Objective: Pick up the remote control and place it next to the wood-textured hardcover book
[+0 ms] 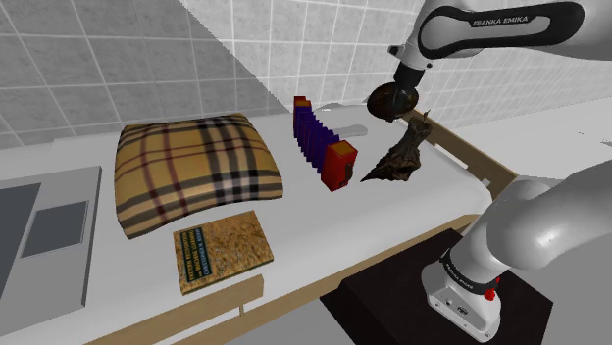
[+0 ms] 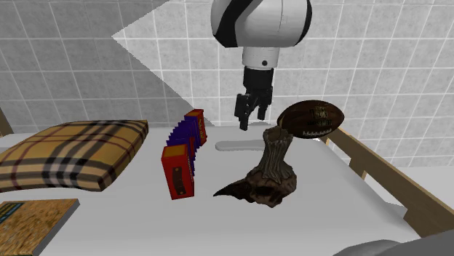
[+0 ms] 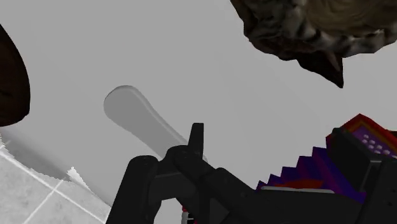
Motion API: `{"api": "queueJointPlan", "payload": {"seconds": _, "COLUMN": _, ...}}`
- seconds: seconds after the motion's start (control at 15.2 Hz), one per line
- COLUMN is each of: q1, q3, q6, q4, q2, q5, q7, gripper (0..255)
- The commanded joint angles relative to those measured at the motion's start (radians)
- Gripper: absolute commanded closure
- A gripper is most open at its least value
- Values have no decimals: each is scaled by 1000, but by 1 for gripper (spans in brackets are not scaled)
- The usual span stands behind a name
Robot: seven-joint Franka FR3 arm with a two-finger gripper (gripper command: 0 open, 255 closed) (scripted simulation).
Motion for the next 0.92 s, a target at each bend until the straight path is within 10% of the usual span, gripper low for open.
{"api": "queueJointPlan", "payload": {"seconds": 0.0, "q1": 20, "q3": -40, "q6": 43, "q4": 38, "q2": 84, "q5": 6, "q7": -115, "gripper": 0}}
{"api": "queueJointPlan", "payload": {"seconds": 0.86, "q1": 48, "q3": -104, "q6": 211, "q4": 352, "q2": 626, "q5": 194, "q7": -790, "gripper": 0}}
